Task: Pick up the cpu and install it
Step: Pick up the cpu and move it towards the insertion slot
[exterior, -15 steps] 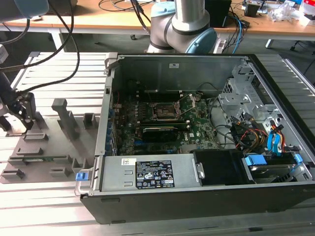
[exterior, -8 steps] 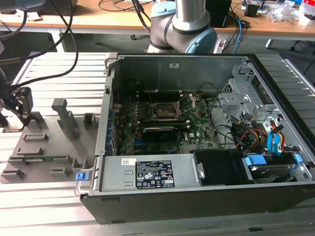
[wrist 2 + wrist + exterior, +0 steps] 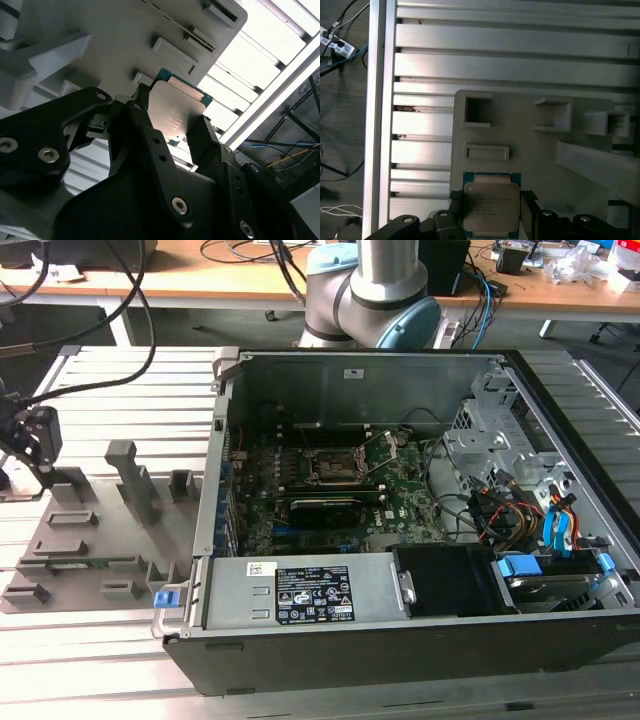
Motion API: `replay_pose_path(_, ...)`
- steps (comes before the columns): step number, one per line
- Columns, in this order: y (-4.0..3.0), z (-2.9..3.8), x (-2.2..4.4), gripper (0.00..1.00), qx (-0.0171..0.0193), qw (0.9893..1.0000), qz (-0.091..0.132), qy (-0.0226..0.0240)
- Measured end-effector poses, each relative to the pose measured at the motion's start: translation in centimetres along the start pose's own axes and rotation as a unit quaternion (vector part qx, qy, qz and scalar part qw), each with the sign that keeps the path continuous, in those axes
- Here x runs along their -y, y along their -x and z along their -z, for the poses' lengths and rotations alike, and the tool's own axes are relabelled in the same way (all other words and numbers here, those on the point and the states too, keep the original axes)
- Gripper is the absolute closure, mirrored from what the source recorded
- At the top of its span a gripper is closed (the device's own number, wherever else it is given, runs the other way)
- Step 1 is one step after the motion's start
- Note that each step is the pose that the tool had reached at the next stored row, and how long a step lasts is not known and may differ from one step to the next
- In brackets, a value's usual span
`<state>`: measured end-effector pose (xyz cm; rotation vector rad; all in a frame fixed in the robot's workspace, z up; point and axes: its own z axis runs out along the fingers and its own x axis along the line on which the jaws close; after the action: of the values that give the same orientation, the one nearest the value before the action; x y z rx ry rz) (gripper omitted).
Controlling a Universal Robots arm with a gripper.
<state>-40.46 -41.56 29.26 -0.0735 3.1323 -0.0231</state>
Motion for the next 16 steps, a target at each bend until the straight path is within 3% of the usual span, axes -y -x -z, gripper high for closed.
replay_pose_path(10, 0.02, 1.86, -0.19, 0.45, 0.0001, 1.0000, 0.000, 0.0016)
replay_pose_path(16, 0.07, 4.03, -0.71, 0.45, 0.0001, 1.0000, 0.000, 0.0019)
